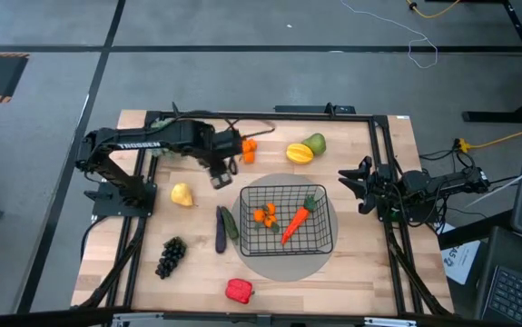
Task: Build produce basket
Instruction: Put the yellow pear into the black wire basket
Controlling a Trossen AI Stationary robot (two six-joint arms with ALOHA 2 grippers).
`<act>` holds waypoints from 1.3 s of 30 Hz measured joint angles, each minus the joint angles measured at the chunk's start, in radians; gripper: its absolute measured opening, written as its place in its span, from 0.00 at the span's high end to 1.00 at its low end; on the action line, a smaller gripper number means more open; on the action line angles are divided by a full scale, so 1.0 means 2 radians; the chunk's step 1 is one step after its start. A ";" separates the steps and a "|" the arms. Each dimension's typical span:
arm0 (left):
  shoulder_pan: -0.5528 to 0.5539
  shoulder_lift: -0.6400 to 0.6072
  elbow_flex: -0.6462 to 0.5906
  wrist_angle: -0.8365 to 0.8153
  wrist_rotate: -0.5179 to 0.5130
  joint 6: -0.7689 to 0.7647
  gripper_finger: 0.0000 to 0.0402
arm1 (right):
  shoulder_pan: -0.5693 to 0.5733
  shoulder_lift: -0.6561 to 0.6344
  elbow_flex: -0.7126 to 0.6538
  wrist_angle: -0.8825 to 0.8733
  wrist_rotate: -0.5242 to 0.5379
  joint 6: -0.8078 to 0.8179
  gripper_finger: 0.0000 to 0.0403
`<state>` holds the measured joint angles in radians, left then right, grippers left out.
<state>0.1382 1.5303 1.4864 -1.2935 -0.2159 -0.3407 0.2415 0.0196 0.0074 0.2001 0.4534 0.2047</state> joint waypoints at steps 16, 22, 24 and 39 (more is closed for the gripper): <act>-0.092 -0.015 -0.180 -0.134 0.215 -0.273 0.68 | 0.000 0.000 0.000 0.002 0.026 0.006 0.67; -0.103 -0.013 -0.278 -0.091 0.246 -0.301 0.68 | 0.000 0.000 0.000 -0.001 0.026 0.002 0.67; -0.098 -0.013 -0.306 -0.051 0.223 -0.301 0.68 | 0.000 0.000 0.000 -0.001 0.026 0.000 0.67; -0.085 -0.011 -0.396 0.073 0.011 -0.308 0.68 | 0.000 0.000 0.000 0.001 0.026 -0.002 0.67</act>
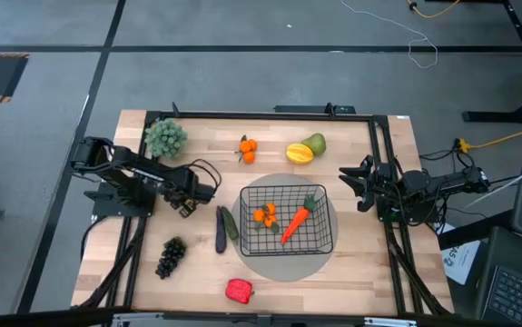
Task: Build produce basket
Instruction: Put the yellow pear into the black wire basket
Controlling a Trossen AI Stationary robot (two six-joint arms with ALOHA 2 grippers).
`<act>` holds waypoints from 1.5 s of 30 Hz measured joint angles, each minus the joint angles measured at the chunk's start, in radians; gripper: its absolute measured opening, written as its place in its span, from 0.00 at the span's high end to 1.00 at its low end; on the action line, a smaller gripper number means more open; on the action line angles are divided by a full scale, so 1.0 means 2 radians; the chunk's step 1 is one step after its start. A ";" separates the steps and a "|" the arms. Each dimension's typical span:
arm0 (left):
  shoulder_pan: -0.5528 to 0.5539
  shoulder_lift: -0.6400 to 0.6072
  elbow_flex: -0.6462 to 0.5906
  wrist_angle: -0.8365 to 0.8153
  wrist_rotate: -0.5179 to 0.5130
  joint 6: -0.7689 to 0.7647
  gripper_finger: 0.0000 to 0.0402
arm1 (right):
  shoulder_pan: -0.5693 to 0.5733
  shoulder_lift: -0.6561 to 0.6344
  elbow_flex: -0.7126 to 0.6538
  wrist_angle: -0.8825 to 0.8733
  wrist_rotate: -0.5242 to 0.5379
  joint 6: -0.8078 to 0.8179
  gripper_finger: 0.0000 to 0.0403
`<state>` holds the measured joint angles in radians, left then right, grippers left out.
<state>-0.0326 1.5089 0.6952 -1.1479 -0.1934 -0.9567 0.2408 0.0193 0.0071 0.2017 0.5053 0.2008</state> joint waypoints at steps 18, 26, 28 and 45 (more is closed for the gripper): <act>0.061 0.000 0.031 0.188 -0.177 0.186 0.68 | 0.000 0.000 0.000 0.002 0.000 0.000 0.67; 0.096 0.000 0.040 0.186 -0.190 0.187 0.68 | 0.000 0.000 0.000 0.002 0.000 0.000 0.67; 0.097 0.001 0.060 0.150 -0.186 0.157 0.68 | 0.000 0.000 0.000 0.002 0.000 0.000 0.67; 0.022 0.001 0.211 0.001 0.003 -0.094 0.68 | 0.000 0.000 0.000 0.001 0.000 0.000 0.67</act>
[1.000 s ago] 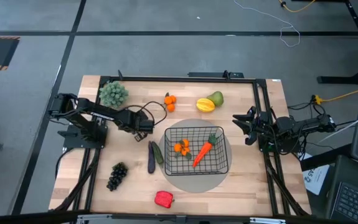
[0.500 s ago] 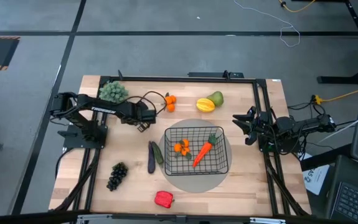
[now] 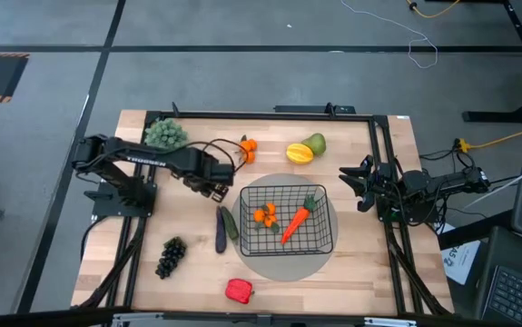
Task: Build produce basket
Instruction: Put the yellow pear into the black wire basket
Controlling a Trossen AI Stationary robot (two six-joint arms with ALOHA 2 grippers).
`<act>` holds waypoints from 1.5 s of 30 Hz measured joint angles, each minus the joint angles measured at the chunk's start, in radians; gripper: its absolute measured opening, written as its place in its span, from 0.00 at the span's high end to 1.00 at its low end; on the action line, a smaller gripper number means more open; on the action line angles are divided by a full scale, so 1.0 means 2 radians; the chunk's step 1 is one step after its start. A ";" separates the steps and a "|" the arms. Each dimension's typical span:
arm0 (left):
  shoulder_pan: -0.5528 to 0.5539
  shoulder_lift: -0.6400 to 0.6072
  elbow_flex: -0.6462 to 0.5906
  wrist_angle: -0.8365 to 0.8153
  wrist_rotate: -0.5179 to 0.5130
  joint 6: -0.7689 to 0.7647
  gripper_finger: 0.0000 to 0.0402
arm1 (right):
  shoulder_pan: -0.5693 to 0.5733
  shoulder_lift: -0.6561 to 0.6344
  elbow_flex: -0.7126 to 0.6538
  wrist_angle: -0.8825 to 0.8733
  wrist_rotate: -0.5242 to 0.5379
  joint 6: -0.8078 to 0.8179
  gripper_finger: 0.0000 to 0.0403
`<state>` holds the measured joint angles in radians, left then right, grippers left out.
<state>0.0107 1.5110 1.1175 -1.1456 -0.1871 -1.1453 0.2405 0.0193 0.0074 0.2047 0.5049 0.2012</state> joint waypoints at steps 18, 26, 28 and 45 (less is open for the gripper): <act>-0.097 0.005 -0.076 0.159 -0.137 -0.181 0.68 | 0.000 0.000 0.000 0.000 0.000 0.000 0.67; -0.115 0.005 -0.085 0.162 -0.149 -0.235 0.68 | 0.000 0.000 0.000 0.000 0.000 0.001 0.67; -0.115 0.005 -0.090 0.164 -0.151 -0.257 0.68 | 0.000 0.000 0.000 0.000 0.000 0.001 0.67; -0.104 0.005 -0.173 0.257 -0.188 -0.302 0.68 | 0.000 0.000 0.000 -0.001 0.000 0.000 0.67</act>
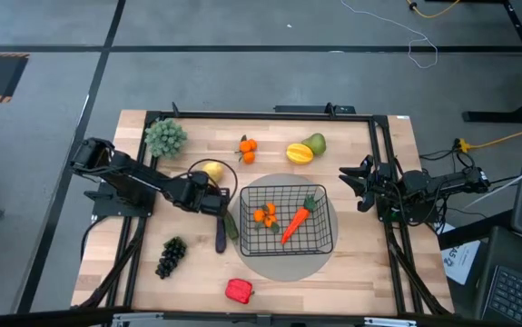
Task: Build produce basket
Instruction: Put the yellow pear into the black wire basket
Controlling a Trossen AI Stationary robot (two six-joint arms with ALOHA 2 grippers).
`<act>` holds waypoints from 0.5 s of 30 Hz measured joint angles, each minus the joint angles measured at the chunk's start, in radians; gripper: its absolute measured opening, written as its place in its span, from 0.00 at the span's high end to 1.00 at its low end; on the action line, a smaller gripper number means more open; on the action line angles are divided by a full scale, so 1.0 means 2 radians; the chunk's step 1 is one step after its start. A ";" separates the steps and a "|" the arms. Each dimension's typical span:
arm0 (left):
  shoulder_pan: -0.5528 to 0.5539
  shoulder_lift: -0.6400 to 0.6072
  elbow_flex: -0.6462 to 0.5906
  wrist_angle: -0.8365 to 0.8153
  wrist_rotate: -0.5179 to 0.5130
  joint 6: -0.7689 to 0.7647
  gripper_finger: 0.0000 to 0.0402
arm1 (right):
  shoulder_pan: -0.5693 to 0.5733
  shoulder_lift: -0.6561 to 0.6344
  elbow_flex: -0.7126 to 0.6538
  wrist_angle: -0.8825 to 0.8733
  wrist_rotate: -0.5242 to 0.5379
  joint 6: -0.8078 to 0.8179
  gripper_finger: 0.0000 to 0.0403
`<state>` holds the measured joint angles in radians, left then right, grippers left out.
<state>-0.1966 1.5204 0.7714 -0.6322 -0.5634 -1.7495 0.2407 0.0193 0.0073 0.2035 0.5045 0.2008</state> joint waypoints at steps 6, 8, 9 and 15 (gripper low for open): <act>0.019 0.000 -0.013 0.049 -0.001 0.043 0.68 | 0.000 0.000 0.000 0.000 0.000 0.000 0.67; 0.024 0.000 -0.013 0.056 -0.001 0.054 0.68 | 0.000 0.000 0.000 0.000 0.000 0.000 0.67; 0.025 0.000 -0.013 0.057 -0.001 0.059 0.68 | 0.000 0.000 0.000 0.000 0.000 0.000 0.67; 0.028 0.019 -0.014 0.061 0.017 0.071 0.68 | 0.000 0.000 0.000 0.000 0.000 0.000 0.67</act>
<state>-0.1414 1.5591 0.7437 -0.5094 -0.5289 -1.6078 0.2409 0.0196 0.0071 0.2042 0.5049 0.2008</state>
